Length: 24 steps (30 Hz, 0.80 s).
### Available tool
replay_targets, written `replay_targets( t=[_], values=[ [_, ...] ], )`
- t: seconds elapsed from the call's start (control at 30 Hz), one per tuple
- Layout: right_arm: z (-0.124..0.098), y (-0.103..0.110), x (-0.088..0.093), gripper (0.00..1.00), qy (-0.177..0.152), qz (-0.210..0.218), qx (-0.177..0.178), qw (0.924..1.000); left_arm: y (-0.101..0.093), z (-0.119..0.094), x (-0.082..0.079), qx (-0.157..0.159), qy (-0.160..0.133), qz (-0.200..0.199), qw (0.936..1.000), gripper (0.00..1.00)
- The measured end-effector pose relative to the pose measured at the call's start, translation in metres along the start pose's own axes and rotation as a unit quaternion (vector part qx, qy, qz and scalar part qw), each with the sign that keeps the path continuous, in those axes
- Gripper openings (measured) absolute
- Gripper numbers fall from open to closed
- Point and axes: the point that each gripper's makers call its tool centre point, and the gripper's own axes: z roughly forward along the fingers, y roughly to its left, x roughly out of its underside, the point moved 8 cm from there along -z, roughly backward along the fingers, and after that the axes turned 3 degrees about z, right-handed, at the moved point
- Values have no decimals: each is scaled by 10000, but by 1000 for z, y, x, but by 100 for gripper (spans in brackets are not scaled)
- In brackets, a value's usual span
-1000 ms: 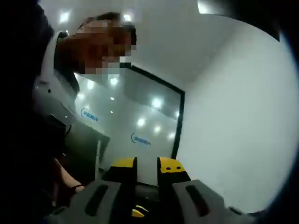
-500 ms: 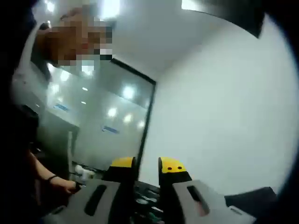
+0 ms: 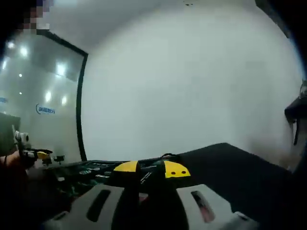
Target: Pick up the tools and put them into their designated positions in the toolbox.
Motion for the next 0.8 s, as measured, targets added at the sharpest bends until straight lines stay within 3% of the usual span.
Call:
replay_targets(
  t=[0.07, 0.1, 0.2, 0.27, 0.3, 0.33, 0.4, 0.47, 0.6, 0.67, 0.8],
  values=[
    [3, -7, 1, 15, 27, 43, -30, 10000, 37, -23, -11, -470, -76, -439, 9979, 38],
    [1, 0, 2, 15, 59, 53, -60, 10000, 52, -35, -13, -706, -37, -560, 9959, 40],
    [0, 9, 6, 15, 236, 55, -59, 9997, 97, -69, -7, -1501, 163, -298, 9881, 60],
    [-1, 9, 6, 15, 221, 71, -46, 9997, 116, -85, 2, -1877, 538, -194, 9806, 62],
    [-2, 8, 7, 15, 224, 103, -55, 9997, 127, -94, 8, -2151, 790, -156, 9733, 61],
    [-2, 9, 7, 15, 253, 123, -54, 9996, 139, -103, 14, -2520, 1076, -251, 9614, 57],
    [-1, 8, 10, 15, 319, 137, -46, 9994, 165, -123, 27, -3386, 1344, -689, 9287, 51],
    [-1, 8, 10, 15, 336, 128, -48, 9993, 178, -131, 45, -3731, 1575, -1098, 9077, 52],
    [-1, 6, 13, 15, 418, 141, -15, 9990, 200, -133, 94, -4355, 2538, -1105, 8565, 66],
    [0, 5, 14, 15, 464, 177, 4, 9988, 211, -125, 112, -4544, 2677, -1205, 8410, 66],
    [0, 4, 17, 15, 556, 216, -3, 9982, 229, -108, 129, -4766, 2741, -1204, 8265, 64]
  ],
)
